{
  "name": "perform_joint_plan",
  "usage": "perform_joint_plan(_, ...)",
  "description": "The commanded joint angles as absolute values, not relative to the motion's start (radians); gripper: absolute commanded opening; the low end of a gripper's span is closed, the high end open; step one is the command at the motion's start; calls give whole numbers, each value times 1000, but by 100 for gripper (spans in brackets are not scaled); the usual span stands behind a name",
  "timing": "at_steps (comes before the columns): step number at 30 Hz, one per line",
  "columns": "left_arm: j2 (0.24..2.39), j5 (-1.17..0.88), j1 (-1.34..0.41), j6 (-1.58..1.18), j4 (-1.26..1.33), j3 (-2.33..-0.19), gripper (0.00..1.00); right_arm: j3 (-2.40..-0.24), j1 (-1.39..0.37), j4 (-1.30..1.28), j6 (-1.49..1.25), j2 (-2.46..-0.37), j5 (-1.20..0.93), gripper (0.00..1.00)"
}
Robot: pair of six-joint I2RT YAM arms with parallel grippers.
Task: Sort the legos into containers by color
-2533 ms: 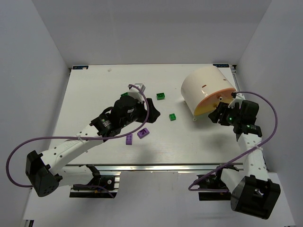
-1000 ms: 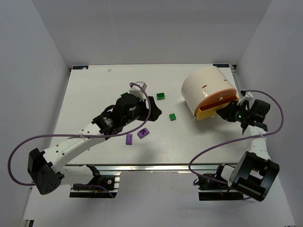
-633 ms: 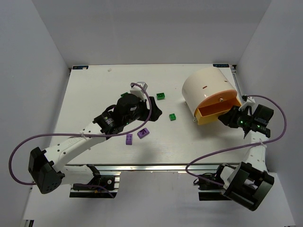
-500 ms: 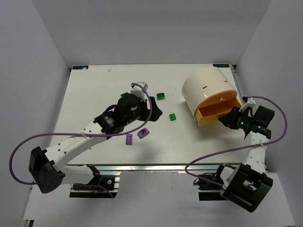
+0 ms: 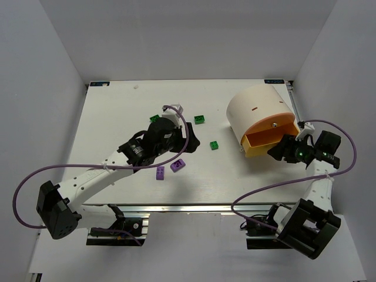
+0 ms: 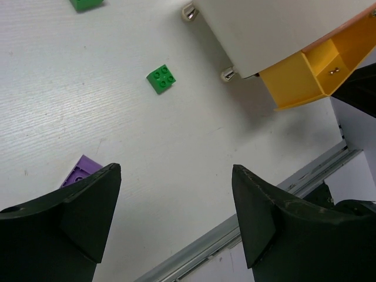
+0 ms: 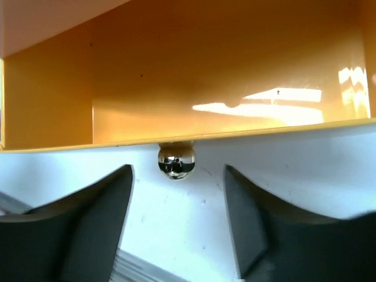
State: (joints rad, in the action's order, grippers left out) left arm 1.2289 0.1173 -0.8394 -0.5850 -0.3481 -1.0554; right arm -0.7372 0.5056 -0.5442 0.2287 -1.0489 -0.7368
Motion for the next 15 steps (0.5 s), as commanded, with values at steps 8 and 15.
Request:
perform_joint_plan(8, 1308, 169, -798, -684, -552, -1094, 85, -1020, 514, -1000, 849, -1112, -697, 80)
perform_joint_plan(15, 1379, 170, -761, -723, -661, -1106, 64, -1206, 515, -1315, 1360, -1120, -565, 67)
